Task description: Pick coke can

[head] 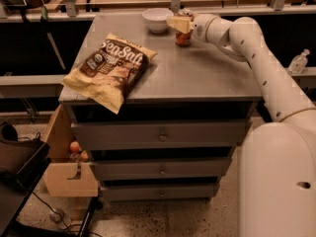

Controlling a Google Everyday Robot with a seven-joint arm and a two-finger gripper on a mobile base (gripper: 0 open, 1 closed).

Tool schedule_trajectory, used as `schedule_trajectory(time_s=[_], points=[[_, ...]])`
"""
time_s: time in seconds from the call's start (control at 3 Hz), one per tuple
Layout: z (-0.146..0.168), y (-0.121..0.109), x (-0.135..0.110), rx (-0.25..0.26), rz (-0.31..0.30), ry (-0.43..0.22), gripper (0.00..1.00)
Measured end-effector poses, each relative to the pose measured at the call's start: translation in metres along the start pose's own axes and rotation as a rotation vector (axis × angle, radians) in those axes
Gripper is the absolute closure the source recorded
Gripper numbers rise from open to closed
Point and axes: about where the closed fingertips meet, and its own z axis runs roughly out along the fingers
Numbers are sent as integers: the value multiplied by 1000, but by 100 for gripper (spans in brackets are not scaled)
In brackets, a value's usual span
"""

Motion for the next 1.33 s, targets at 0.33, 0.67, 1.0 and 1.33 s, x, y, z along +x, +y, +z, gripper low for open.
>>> schedule_trajectory(time_s=[0.33,0.67,1.0,1.33], points=[[2,2,1,-4,1,1,64],[6,5,2,-10,3,2,96],[7,7,3,-11,3,3,100],[-9,5,-26,-17,-8,4,100]])
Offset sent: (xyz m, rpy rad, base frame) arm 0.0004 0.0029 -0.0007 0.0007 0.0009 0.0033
